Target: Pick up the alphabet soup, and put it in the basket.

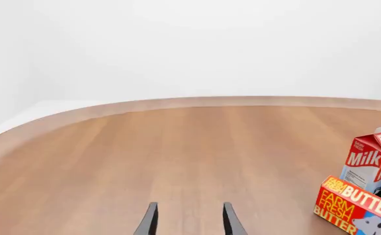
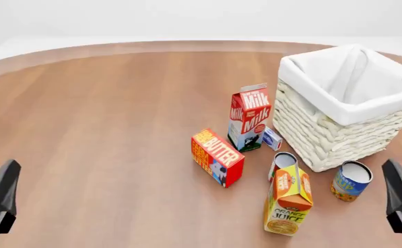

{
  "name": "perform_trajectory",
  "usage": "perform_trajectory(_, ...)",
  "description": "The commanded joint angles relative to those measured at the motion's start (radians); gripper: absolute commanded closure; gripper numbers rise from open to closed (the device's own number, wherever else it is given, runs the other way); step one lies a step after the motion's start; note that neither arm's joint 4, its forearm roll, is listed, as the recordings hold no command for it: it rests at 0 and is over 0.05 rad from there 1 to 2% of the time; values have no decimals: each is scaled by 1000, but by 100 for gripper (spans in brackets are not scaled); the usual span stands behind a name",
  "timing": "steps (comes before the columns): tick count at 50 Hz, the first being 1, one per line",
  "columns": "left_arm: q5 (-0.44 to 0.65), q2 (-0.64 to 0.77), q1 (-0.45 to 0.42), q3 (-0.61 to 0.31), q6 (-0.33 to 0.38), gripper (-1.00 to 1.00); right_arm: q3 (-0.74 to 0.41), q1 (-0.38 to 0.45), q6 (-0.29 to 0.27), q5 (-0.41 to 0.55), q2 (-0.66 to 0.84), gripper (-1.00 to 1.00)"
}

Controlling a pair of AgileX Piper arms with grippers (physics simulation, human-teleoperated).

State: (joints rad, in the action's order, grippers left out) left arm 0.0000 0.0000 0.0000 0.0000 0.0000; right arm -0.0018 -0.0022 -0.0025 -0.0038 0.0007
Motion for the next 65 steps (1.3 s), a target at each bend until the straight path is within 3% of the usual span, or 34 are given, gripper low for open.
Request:
perform_trajectory(1,0,0,0,0,0,-100,-7,-4,-7,-16,0,-100)
perform_trajectory(8,0,0,0,0,0,-100,-3,-3,17,-8,1,-100)
perform_trajectory(16,0,0,0,0,0,-100,-23,10,0,2,6,-100)
perform_trajectory(35,0,0,0,0,0,-100,-192,27,-51,194,4,-100)
perform_trajectory(41,0,0,0,0,0,-100,-243,47,-92,257,22,-100)
perform_trajectory(52,0,0,0,0,0,-100,-331,62,-120,319,83,-100)
perform_trajectory(65,0,0,0,0,0,-100,-300,33,-121,335,141,-100)
